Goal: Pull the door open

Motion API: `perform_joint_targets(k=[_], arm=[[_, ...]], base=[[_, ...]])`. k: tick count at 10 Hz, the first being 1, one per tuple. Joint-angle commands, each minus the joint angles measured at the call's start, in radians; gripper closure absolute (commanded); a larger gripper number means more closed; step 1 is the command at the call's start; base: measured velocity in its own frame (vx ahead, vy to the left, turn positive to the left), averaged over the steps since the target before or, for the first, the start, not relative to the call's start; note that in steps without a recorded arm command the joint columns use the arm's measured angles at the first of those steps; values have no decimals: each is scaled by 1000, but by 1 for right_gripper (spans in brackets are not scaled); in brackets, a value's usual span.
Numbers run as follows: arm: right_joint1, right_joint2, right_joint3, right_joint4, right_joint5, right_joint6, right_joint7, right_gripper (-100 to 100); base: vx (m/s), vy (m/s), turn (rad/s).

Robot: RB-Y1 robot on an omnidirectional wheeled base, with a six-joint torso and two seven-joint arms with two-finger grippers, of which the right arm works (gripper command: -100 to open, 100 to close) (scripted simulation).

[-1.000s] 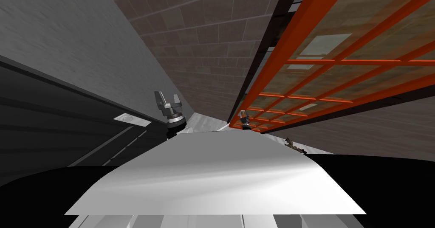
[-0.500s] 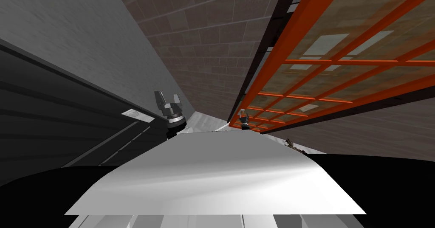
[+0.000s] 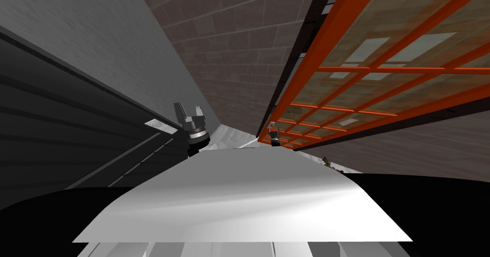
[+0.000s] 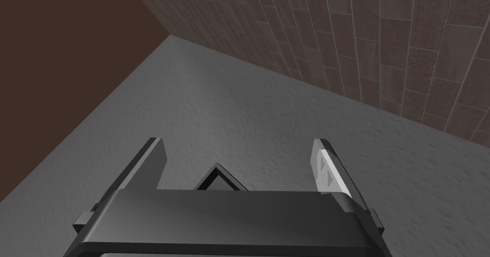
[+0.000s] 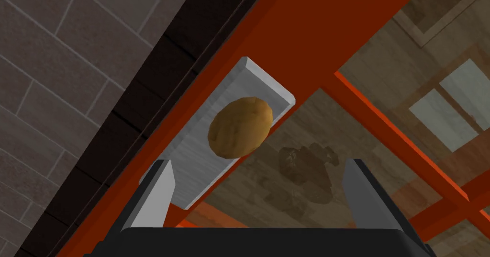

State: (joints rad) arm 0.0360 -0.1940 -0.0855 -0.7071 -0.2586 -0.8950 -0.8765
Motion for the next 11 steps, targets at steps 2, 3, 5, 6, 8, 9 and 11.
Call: perform_joint_targets(k=[2,3,5,6,8,9,11], arm=[[-3,9,8,-7,-27,10,-72,-100],[-3,9,8,-7,-27,10,-77,-100],[-6,19,17,-17,-61,22,-144,-100],[-6,19,17,-17,-61,22,-158,-100],[-8,24,22,-22,-77,27,-198,-100],[-10,29,26,-27,-92,33,-238,-100],[-11,34,31,-31,-107,38,-276,-100]], base=[[-66,-17,43],[-48,-9,29],[-66,-13,73],[-59,-15,30],[-53,-18,34],[-59,-15,58],[-76,-17,51]])
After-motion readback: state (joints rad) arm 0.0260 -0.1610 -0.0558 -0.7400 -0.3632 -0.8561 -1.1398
